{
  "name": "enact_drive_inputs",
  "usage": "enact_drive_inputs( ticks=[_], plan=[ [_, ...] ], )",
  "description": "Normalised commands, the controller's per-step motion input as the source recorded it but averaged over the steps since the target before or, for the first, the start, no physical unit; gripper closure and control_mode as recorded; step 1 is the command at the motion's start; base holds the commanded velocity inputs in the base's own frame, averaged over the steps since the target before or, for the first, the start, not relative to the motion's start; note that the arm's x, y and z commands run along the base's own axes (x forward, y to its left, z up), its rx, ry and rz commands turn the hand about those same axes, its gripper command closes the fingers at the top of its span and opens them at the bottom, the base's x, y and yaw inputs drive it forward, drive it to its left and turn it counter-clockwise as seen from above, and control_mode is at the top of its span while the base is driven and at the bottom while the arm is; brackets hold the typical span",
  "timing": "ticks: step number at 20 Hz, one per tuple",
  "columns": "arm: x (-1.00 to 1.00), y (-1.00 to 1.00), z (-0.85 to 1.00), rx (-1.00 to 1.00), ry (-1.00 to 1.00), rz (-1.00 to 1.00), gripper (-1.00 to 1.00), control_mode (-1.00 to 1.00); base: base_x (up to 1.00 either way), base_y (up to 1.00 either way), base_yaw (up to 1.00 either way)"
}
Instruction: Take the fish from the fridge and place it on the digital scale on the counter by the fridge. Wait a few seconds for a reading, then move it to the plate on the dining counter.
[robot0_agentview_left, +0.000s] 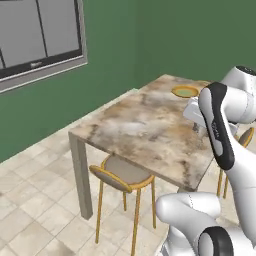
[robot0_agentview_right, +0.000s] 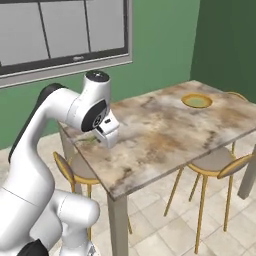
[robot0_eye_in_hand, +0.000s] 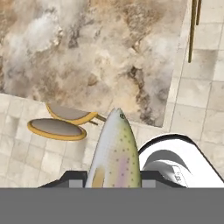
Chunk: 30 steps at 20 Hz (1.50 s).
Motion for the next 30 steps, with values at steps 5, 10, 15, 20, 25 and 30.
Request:
enact_drive_inputs(
  ticks=[5, 10, 15, 20, 25, 30],
  plan=[
    [0.00, 0.00, 0.00, 0.00, 0.00, 0.00, 1.00, 1.00, -0.67, -1.00, 0.47],
    [0.00, 0.00, 0.00, 0.00, 0.00, 0.00, 1.00, 1.00, -0.42, -1.00, 0.51],
    [0.00, 0.00, 0.00, 0.00, 0.00, 0.00, 1.00, 1.00, -0.01, -1.00, 0.56],
    [0.00, 0.00, 0.00, 0.00, 0.00, 0.00, 1.00, 1.00, 0.00, -1.00, 0.54],
    [0.00, 0.00, 0.00, 0.00, 0.00, 0.00, 1.00, 1.00, 0.00, -1.00, 0.48],
    [0.00, 0.00, 0.00, 0.00, 0.00, 0.00, 1.00, 1.00, -0.22, -1.00, 0.32]
  ],
)
